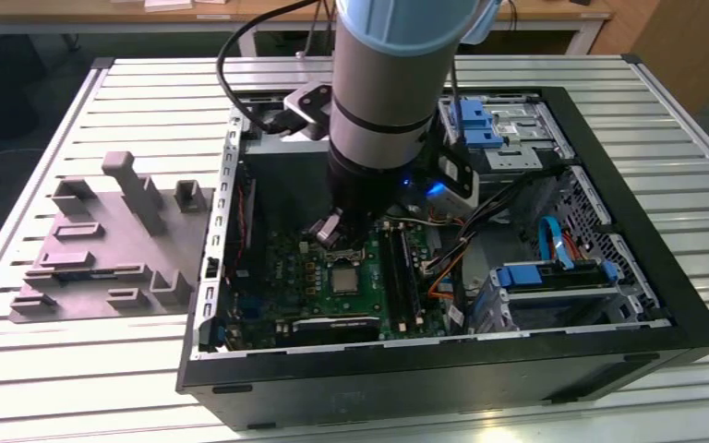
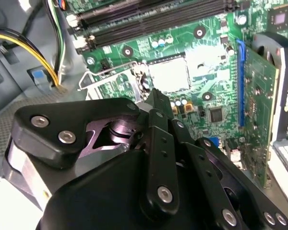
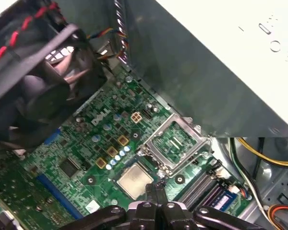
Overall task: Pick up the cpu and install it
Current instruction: 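Close the cpu cover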
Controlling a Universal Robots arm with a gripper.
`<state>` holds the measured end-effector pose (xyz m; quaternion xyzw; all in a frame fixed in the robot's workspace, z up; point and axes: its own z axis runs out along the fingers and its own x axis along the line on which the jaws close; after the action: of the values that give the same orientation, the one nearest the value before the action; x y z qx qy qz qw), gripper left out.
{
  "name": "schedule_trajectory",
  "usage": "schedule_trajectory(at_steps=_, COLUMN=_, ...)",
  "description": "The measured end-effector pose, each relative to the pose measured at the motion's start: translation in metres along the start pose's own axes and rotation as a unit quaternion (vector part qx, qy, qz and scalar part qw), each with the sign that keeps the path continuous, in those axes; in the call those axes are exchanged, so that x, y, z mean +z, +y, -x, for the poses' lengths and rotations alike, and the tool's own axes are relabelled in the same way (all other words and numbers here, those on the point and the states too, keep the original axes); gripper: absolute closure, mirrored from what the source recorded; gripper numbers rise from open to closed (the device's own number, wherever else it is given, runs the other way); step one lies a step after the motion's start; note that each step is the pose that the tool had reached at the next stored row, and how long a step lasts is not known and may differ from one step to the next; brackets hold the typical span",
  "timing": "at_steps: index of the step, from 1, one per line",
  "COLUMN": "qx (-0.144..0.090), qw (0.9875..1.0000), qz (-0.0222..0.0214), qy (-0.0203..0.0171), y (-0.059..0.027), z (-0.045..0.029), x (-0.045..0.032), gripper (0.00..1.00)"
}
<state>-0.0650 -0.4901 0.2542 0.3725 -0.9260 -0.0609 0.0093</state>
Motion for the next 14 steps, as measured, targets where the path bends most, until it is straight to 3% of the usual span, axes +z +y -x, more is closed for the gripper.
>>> schedule_trajectory(at_steps=14, qx=-0.004, qw=1.0, qz=0.0001, qy=0.0004, y=-0.0035, z=0.0199, x=0.0013, gripper=0.89)
